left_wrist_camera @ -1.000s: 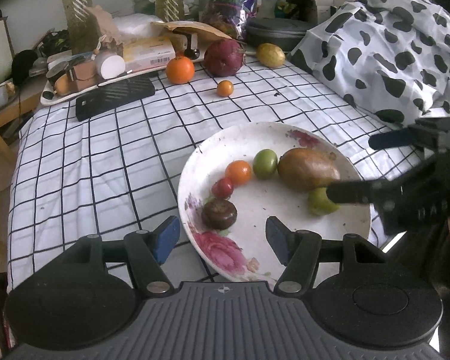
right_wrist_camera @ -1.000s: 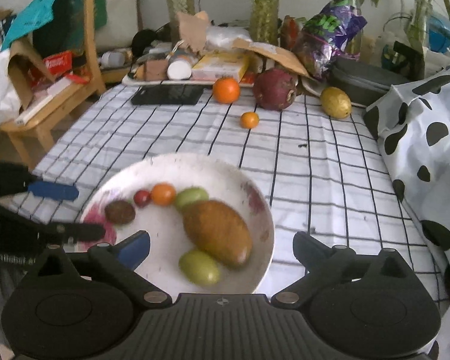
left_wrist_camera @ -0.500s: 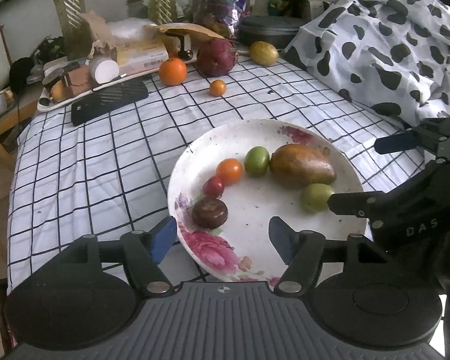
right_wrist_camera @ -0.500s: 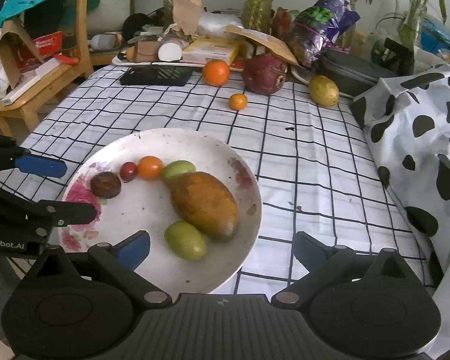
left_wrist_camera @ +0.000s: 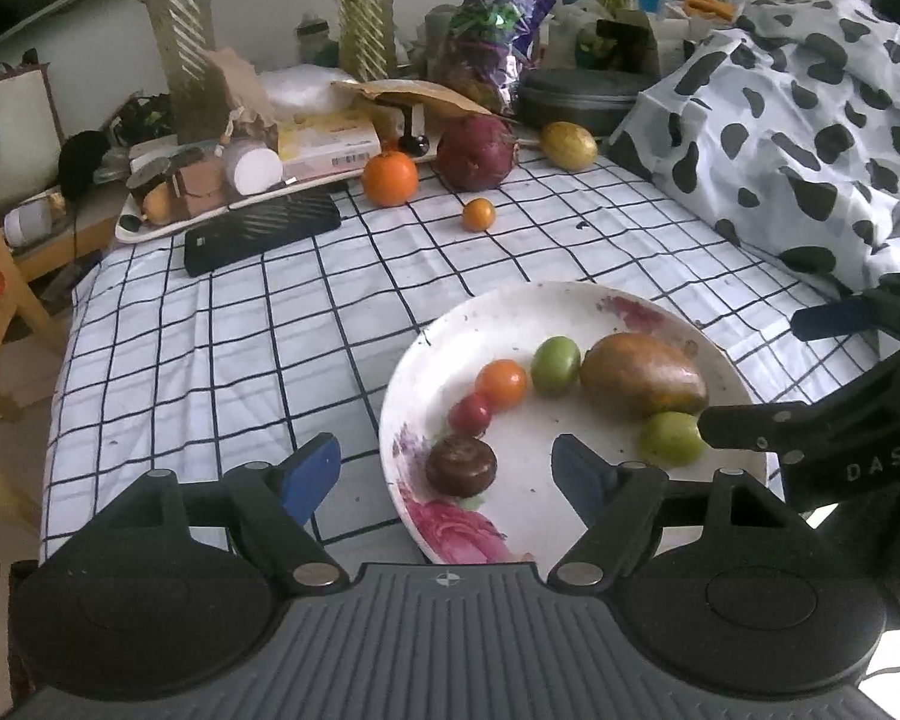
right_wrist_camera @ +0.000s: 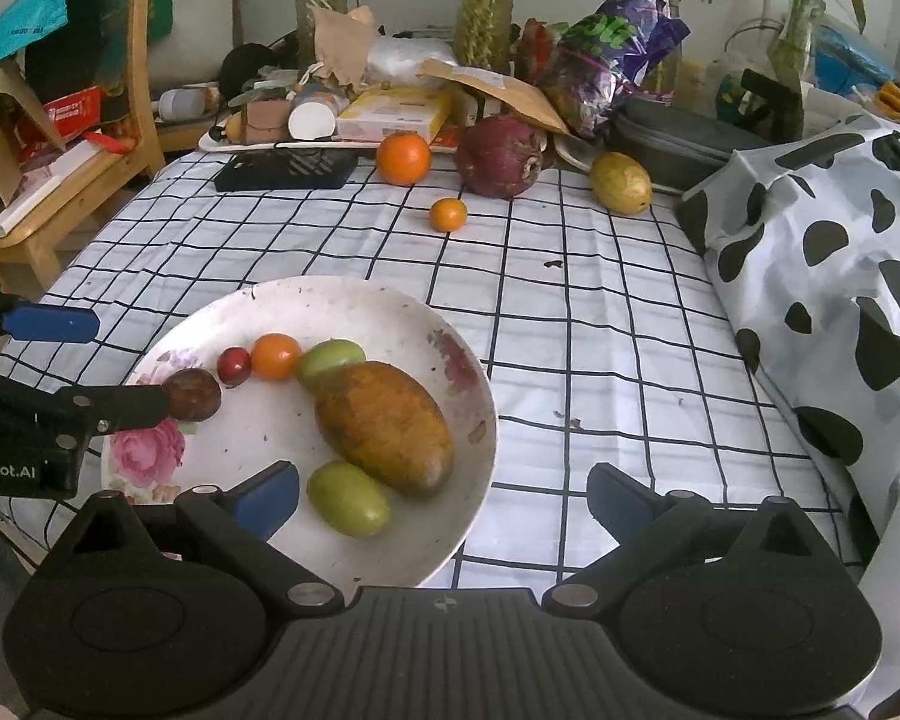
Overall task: Organize fruits
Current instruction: 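Reach the left tool to the small orange tomato while the right tool approaches the yellow fruit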
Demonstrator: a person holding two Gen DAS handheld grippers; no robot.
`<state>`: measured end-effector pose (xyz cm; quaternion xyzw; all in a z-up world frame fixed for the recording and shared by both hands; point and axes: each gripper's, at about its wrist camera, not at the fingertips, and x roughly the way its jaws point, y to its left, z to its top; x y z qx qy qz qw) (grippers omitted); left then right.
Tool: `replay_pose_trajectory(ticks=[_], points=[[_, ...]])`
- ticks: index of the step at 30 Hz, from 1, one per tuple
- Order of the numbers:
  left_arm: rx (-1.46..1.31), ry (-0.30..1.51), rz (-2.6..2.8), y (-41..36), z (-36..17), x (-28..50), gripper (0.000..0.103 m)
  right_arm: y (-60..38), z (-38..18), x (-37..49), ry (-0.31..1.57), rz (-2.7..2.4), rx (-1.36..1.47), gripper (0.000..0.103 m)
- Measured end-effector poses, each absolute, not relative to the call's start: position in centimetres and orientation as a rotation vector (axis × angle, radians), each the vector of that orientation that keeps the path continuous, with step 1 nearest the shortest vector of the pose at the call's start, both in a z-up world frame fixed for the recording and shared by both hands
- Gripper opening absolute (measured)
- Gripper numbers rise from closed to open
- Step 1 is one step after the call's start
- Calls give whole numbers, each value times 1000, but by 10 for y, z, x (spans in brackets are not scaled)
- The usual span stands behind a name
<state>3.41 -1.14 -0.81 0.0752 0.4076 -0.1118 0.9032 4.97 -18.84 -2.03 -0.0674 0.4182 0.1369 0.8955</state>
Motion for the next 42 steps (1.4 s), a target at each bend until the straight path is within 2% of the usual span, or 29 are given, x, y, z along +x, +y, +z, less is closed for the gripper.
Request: replay_pose_trajectory(ticks=[12,13,14,15,42], points=[[174,856,-263,-16,-9,39,77,-195,-20,57,871,267,-108,103],[179,849,-260,-16,-9,40,83,-196,-20,58,869,263,-105,103],[188,842,-256,-17,-9,41,98,-196,-20,59,868,259,-104,103],[203,829,-257,-18,-9,42,103,-197,-19,61,867,255,-103,103],[4,882,-347,-2,-8,138,103,-221,-23,142,845,158,-79,103]])
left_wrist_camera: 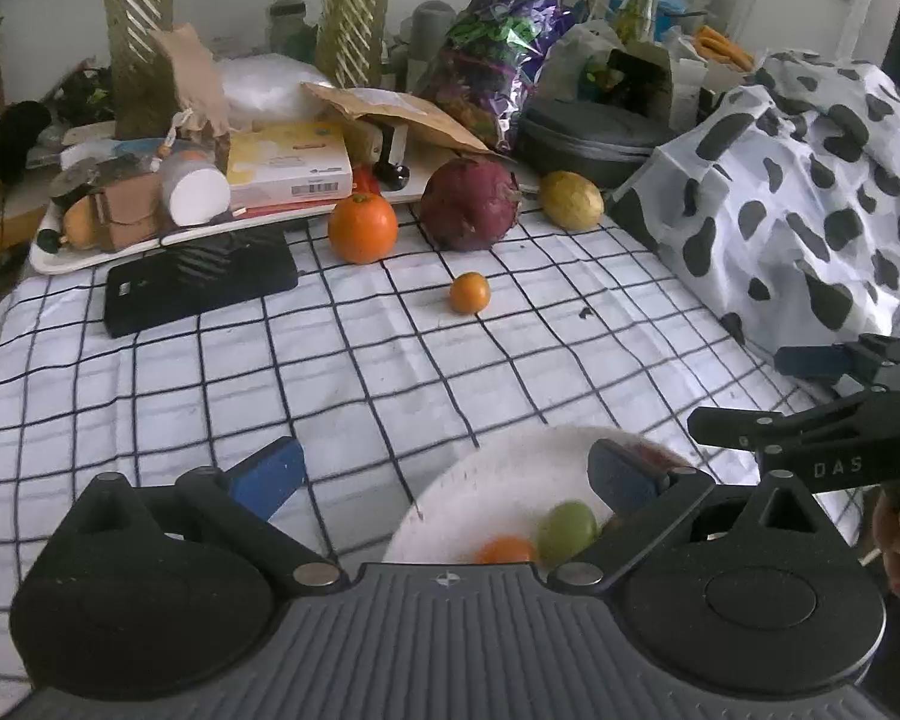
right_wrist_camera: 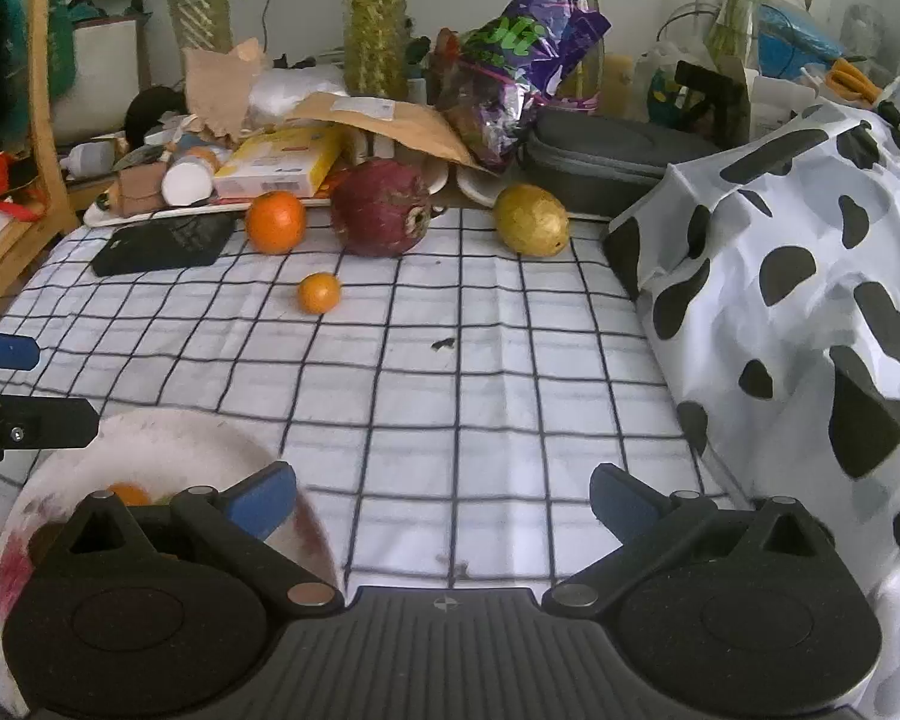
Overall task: Organize fruits
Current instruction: 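Reach the left tool to the small orange tomato while the right tool approaches the yellow fruit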
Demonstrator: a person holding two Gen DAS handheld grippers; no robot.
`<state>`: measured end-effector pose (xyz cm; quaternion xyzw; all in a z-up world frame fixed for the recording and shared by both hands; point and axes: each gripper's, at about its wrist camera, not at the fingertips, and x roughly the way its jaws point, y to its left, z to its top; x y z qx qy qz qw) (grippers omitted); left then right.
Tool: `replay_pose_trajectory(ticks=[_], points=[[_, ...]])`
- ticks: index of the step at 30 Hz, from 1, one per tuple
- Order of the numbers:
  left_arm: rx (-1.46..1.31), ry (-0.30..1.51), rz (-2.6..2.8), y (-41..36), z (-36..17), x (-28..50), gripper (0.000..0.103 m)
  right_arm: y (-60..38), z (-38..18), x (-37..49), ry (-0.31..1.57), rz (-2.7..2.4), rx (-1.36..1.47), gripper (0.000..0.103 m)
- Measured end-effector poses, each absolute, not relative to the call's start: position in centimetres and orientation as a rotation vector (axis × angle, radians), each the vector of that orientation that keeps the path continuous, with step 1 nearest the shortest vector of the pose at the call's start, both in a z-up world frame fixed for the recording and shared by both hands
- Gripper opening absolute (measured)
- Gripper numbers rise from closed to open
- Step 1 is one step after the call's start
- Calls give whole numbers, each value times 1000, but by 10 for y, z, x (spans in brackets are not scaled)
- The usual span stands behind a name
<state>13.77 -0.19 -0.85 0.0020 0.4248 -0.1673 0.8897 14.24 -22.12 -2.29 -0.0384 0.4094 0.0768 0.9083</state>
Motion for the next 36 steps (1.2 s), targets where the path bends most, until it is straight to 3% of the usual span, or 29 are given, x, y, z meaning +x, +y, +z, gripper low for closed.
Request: replay_pose_trajectory(ticks=[13,16,19,21,23,25,28,36], points=[[42,822,-392,-17,-17,188,101,-236,-29,194,863,130,-32,103],[82,826,-417,-24,-22,201,77,-237,-30,205,869,127,-30,103],[134,831,-436,-32,-30,213,75,-239,-33,215,875,126,-30,103],[159,827,-451,-37,-35,221,67,-239,-34,221,880,124,-33,103],[175,835,-468,-42,-41,230,53,-240,-36,228,885,122,-33,103],[177,841,-485,-45,-47,238,52,-240,-38,234,891,123,-34,103],[176,846,-506,-50,-52,247,43,-240,-40,243,894,126,-40,103],[224,835,-547,-61,-63,263,41,-240,-45,261,903,128,-50,103]])
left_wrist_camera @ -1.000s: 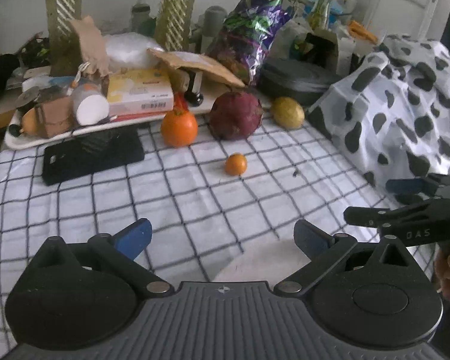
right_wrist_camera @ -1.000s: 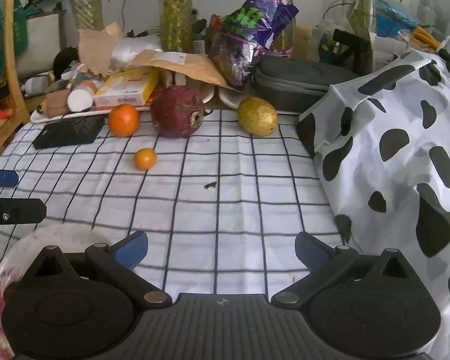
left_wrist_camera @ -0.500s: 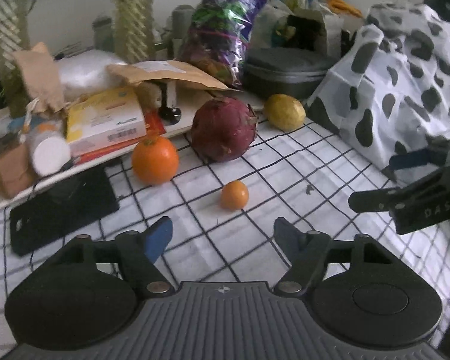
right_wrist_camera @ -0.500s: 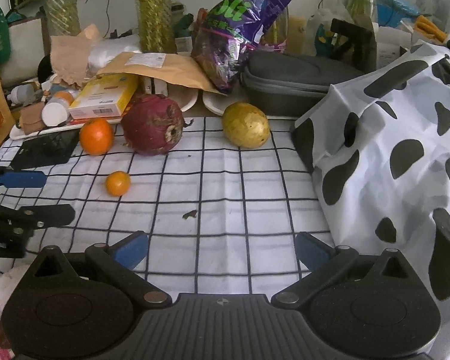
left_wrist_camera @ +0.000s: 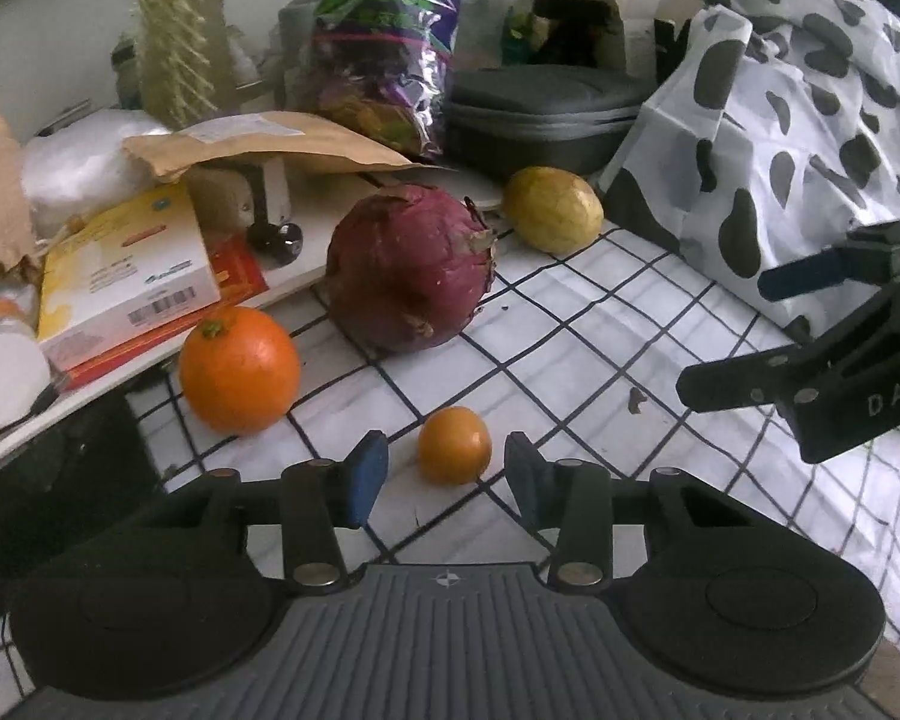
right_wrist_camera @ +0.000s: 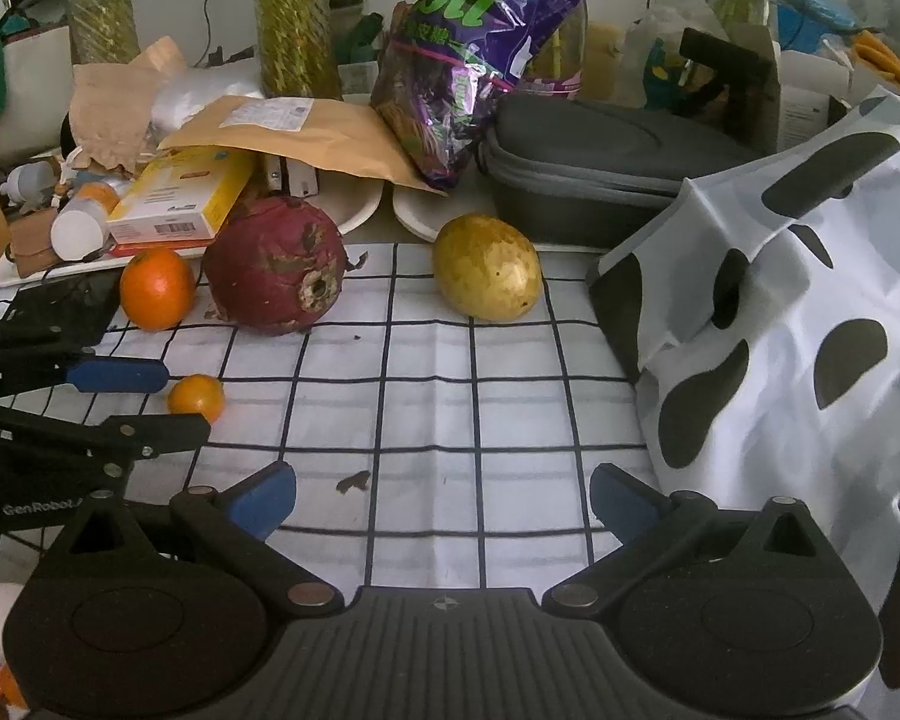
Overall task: Organize fruits
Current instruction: 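Reach the left tool to the small orange tomato while the right tool approaches the yellow fruit, then close the left tool on the orange tomato while the right tool grasps the yellow fruit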
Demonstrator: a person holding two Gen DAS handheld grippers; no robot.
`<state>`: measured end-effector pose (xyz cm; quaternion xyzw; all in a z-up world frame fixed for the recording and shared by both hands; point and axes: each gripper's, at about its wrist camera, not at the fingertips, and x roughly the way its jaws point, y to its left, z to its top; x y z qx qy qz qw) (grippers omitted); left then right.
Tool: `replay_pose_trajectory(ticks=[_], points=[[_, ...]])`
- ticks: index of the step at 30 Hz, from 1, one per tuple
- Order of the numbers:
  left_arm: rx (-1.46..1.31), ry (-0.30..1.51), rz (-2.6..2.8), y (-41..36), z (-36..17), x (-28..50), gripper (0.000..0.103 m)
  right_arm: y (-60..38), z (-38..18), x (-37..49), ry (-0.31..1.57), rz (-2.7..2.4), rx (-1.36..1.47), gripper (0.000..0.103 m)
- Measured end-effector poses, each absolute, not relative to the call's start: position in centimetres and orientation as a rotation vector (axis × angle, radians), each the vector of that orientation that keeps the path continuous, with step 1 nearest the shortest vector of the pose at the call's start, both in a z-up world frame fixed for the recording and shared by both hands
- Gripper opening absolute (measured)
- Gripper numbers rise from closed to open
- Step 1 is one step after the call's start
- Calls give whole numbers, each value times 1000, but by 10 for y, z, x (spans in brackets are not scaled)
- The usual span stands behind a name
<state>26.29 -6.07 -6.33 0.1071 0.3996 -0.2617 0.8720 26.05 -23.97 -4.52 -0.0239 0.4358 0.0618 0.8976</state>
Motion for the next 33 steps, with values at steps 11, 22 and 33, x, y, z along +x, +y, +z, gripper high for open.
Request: replay_pose_trajectory(ticks=[11,22,33], points=[[281,804,-550,-64,-65,267,27,-244,-57,283,887,107,-13,103],[240,774,-481,-31,-46,266,27,-238,-64,310,728,80,-88,103],[234,773,-487,-13,-39,265,27,-222,-73,341,644,1,-267,86]])
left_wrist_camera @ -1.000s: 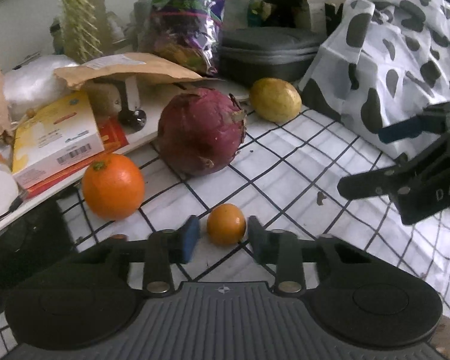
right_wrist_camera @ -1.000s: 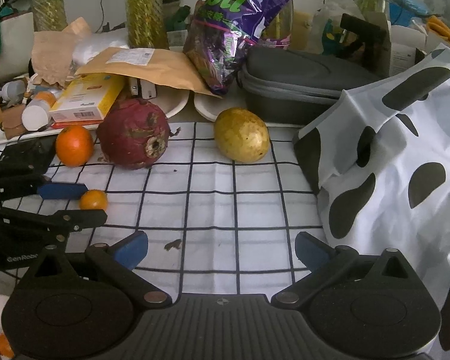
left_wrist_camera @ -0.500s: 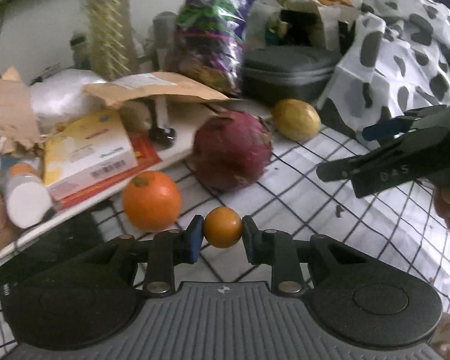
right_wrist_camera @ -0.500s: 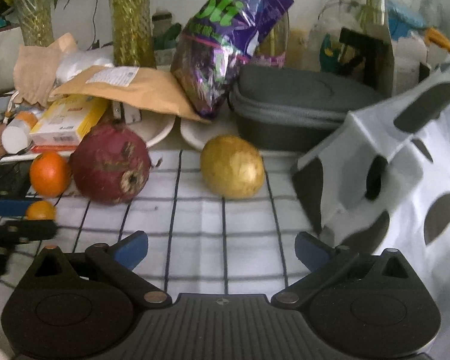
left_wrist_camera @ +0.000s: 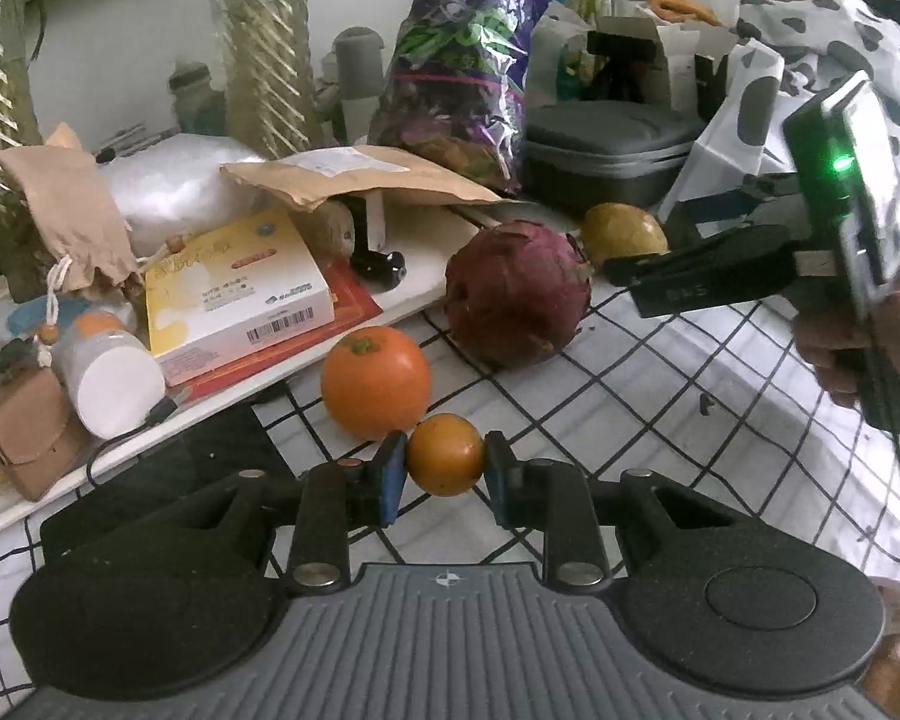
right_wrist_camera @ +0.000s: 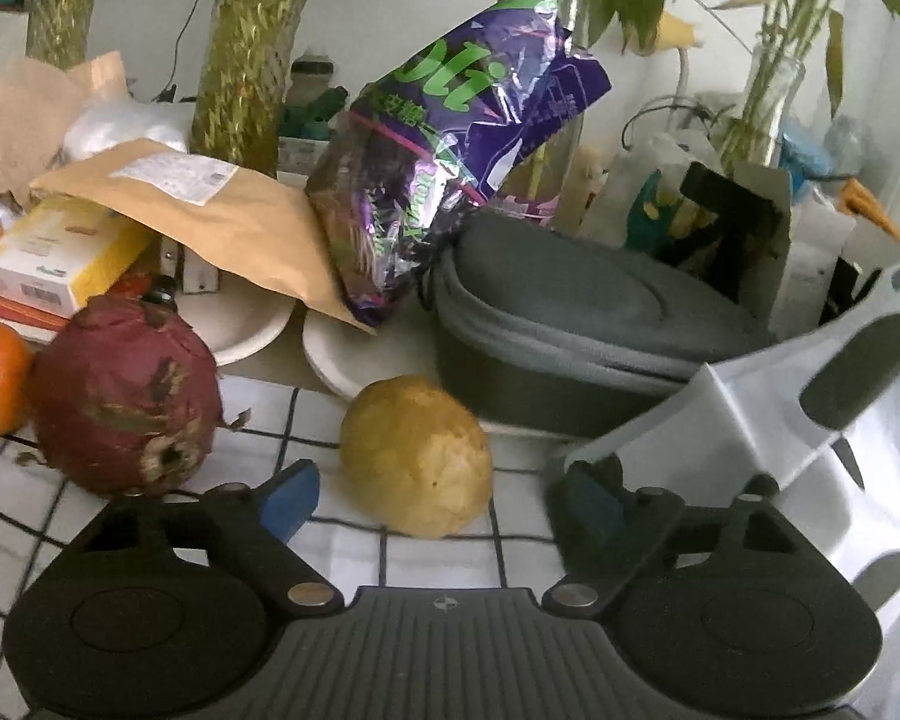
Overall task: Organize fruits
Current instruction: 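Close the left tool on the orange tomato while the right tool grasps the yellow fruit, then carry the tomato and yellow fruit over the plate and open both tools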
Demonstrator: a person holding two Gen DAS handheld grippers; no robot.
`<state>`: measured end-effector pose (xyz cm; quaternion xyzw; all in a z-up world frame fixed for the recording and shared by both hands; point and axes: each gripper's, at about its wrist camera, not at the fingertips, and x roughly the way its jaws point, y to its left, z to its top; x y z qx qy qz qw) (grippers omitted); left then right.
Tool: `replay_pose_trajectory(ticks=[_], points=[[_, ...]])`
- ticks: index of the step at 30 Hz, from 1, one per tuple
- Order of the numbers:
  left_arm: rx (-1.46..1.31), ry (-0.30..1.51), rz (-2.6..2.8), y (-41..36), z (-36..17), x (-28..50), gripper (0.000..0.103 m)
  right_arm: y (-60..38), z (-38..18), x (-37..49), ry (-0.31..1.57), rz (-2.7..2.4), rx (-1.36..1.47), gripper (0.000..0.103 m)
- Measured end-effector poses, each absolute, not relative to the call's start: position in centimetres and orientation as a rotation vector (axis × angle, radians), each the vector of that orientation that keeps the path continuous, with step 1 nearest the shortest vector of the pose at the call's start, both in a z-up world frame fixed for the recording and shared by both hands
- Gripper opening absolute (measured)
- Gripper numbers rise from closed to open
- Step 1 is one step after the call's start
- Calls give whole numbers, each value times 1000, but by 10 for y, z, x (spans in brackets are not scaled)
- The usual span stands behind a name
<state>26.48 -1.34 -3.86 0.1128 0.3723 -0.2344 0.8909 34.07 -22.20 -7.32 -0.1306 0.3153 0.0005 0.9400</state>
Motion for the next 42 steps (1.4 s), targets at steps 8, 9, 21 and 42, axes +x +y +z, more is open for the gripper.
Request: replay_pose_trajectory(ticks=[8,9,21,42], points=[[253,785,-504,-15,-43,264,27,-210,-83,351,618,43,-369,69],[257,787,-505,-15,-44,264,27,-209,-84,352,622,49,-384,59],[217,798,-505,-16,-39,254,27,-212,-61,339,633,39,-355,58],[157,749,-451,-4,-1,184,27,-229,-7,238,673,194,-95,58]])
